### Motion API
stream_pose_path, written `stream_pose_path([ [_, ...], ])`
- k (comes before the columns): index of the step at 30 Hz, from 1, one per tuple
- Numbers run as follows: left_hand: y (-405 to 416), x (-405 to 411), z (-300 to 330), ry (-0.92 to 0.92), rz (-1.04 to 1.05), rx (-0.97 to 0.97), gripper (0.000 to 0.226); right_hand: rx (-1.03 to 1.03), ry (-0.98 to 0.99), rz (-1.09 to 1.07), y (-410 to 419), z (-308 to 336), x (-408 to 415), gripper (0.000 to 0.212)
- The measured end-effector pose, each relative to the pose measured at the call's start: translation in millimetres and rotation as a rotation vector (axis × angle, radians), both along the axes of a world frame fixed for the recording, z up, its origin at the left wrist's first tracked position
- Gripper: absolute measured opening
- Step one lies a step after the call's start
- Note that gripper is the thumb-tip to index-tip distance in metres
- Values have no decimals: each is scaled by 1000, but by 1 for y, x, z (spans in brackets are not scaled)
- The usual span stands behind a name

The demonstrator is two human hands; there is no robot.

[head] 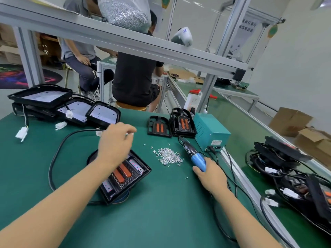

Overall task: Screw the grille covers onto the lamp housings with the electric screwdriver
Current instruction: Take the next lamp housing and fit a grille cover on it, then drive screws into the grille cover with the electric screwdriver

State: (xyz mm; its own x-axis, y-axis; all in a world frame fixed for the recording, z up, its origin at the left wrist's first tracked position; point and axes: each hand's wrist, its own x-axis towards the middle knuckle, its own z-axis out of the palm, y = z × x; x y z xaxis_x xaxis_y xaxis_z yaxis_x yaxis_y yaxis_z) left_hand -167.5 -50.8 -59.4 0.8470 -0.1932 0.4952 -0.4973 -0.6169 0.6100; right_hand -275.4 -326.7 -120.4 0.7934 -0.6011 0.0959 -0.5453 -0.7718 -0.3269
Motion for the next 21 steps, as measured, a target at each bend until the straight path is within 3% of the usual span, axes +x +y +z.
stream_pose_path([
  [4, -57, -38, 6, -58, -246, 115, 20, -35, -48, -13, 2, -5, -1, 39],
  [8, -108, -68, -15, 75, -433, 299, 22, -69, -60, -13, 4, -8, -2, 41],
  [13, -127, -71, -57, 289, -365, 357, 16, -129, -71, -6, 6, -13, -2, 43],
  [21, -141, -72, -69, 330, -258, 311, 16, -182, -92, -1, 3, -18, -2, 45],
])
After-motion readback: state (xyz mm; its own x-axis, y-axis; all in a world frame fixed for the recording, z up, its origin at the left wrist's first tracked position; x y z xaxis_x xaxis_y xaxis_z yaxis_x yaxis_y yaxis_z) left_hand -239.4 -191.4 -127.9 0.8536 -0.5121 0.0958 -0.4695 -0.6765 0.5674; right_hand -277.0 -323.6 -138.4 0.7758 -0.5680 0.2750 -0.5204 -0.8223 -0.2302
